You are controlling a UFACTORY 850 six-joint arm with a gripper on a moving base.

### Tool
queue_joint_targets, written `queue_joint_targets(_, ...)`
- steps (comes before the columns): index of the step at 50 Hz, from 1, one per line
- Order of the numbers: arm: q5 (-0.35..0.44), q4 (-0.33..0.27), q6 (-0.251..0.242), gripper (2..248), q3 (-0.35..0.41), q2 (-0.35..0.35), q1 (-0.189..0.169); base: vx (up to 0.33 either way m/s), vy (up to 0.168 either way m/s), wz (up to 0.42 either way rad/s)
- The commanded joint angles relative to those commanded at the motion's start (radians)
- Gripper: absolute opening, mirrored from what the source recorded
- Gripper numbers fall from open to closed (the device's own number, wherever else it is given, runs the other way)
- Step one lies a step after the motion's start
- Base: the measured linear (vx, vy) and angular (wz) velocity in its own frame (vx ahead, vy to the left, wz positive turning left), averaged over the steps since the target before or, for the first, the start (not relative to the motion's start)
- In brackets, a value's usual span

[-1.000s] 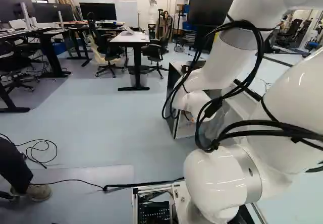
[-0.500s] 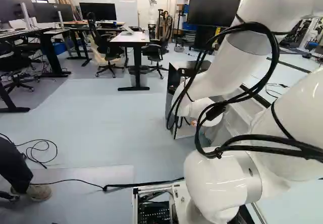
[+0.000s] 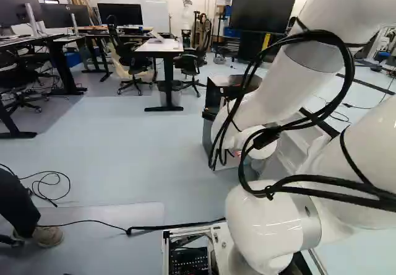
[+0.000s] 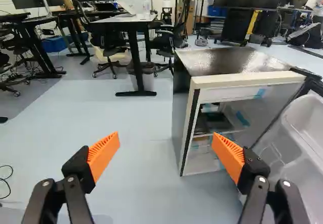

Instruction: Open the fridge door

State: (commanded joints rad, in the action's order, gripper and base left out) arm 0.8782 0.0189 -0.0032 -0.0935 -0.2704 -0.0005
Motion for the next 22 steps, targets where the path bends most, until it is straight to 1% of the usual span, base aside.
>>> queue_joint_targets(11, -0.005, -0.016, 0.003, 247, 0.005, -0.007, 0.0, 0.0, 0.0, 0.0)
queue_joint_targets(22, -0.005, -0.019, 0.003, 247, 0.006, -0.009, 0.001, 0.0, 0.0, 0.0)
